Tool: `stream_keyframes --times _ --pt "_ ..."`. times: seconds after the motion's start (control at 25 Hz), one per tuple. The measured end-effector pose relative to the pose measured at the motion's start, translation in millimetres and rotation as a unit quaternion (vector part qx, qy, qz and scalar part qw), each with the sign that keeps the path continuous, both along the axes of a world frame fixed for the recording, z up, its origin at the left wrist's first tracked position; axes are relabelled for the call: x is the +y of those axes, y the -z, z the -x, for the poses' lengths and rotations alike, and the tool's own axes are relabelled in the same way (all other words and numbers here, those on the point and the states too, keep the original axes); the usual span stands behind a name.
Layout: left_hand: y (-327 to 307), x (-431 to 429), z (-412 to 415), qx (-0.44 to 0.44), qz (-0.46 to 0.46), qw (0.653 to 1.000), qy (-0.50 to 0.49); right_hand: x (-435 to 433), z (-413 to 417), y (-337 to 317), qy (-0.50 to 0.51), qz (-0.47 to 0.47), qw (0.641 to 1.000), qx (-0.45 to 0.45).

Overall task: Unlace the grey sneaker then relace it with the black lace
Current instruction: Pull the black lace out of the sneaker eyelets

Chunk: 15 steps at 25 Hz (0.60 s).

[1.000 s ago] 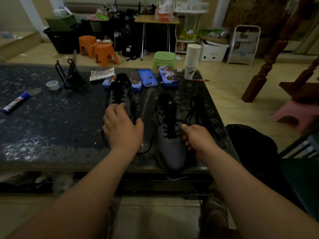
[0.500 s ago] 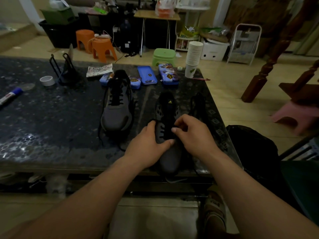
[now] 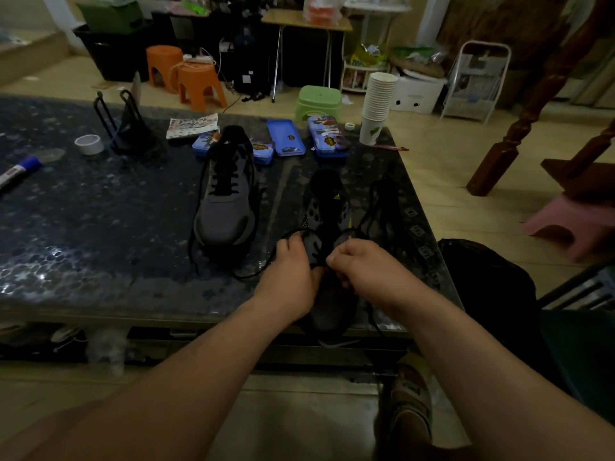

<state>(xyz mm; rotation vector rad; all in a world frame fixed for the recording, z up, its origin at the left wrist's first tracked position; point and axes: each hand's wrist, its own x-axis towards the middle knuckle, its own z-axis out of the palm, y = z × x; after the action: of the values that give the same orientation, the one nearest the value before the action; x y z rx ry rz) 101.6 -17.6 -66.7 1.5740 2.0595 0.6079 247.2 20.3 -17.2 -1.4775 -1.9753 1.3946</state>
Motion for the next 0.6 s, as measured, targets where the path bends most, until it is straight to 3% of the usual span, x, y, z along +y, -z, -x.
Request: stream_keyframes --times 0.08,0.2,0.44,0.6 --pt "-0.3 1.6 0.8 -0.017 -0.003 1.0 -0.012 -1.8 -1.2 6.6 0.085 0.054 0.993 0.065" --pt "-0.7 2.8 0.5 -0.036 -0.006 0.999 -0.021 6.2 -5.2 12.5 0.143 0.023 0.988 0.047" --pt "3.1 4.7 1.7 -0.033 -0.003 0.999 -0.017 20.9 2.8 14.3 0.098 -0.06 0.993 -0.015" --pt "8.2 7.3 8.8 -0.055 0.005 0.998 -0.016 7.6 -14.7 0.0 -0.001 0.038 0.998 0.044"
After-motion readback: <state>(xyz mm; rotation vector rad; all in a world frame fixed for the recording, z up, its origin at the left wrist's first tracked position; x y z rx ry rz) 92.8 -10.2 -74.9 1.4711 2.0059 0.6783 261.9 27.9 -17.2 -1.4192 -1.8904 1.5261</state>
